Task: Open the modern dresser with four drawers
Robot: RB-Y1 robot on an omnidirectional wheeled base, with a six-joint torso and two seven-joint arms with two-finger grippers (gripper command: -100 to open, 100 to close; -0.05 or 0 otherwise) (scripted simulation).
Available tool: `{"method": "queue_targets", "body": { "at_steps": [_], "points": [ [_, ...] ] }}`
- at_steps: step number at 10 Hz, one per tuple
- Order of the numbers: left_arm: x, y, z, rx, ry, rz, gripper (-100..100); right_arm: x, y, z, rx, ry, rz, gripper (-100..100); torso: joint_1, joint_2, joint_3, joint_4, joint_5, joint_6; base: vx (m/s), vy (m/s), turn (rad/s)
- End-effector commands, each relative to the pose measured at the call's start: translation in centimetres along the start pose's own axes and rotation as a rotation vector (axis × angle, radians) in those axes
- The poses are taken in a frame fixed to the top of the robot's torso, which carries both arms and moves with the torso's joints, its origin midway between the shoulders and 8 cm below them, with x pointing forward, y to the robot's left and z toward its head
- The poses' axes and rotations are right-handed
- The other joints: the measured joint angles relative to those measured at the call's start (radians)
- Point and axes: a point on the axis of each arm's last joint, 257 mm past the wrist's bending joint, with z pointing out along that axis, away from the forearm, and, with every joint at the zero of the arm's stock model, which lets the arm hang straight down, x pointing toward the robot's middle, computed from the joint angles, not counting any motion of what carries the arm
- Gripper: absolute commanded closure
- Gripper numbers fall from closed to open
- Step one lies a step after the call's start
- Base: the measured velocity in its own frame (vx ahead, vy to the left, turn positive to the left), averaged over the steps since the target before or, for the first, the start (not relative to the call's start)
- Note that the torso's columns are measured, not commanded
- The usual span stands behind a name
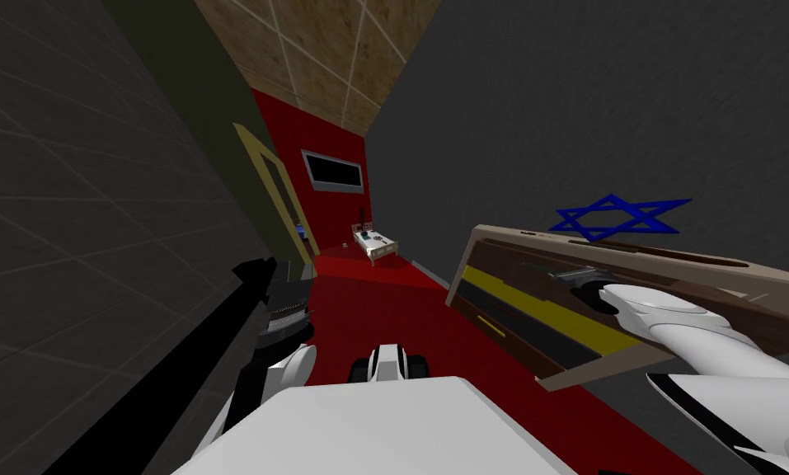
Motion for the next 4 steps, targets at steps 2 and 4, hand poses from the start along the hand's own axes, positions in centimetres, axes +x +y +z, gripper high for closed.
{"method": "queue_targets", "body": {
  "at_steps": [2,4],
  "points": [
    [0.00,0.00,0.00,0.000,0.000,0.000,0,0.26,0.39,-0.01,-0.006,0.003,-0.001,0,-0.002,-0.002,-0.001,-0.001,-0.002,0.000,0.000,0.000,0.000],
    [0.00,0.00,0.00,0.000,0.000,0.000,0,0.44,0.65,-0.02,-0.010,0.006,-0.002,0,-0.003,-0.003,-0.002,-0.002,-0.003,-0.001,0.000,0.000,0.000]
  ]
}}
